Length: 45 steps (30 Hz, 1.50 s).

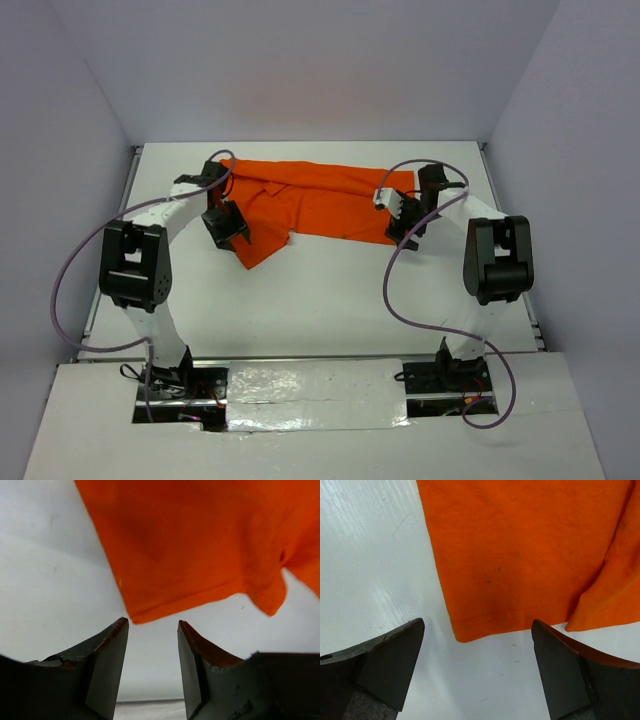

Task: Fold and stack the t-shirts
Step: Grap the side of the flattened tshirt closest away from the robot with both arms

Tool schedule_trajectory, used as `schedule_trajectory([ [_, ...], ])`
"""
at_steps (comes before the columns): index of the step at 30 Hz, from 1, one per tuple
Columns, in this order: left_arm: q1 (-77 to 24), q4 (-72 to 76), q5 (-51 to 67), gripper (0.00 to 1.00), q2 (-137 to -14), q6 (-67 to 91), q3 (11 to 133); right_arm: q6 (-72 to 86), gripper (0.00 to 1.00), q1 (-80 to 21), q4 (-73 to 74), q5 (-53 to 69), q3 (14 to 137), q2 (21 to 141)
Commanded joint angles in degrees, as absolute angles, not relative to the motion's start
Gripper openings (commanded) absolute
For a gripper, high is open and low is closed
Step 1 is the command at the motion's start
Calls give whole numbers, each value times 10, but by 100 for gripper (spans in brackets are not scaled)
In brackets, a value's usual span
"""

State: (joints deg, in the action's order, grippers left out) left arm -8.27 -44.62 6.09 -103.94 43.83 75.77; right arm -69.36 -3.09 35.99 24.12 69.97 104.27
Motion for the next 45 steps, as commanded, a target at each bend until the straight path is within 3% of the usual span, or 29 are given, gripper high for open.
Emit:
schedule_trajectory([
  [1,-74,-470,21,57,-1073,437,829,-696,94,-29,340,245,703,1039],
  [10,-53,-508,-26,56,-1165,431,980,-696,94,-29,336,241,700,1041],
  [45,-13,-492,-25,55,-1256,418,1031,-693,94,-29,337,229,715,1070],
])
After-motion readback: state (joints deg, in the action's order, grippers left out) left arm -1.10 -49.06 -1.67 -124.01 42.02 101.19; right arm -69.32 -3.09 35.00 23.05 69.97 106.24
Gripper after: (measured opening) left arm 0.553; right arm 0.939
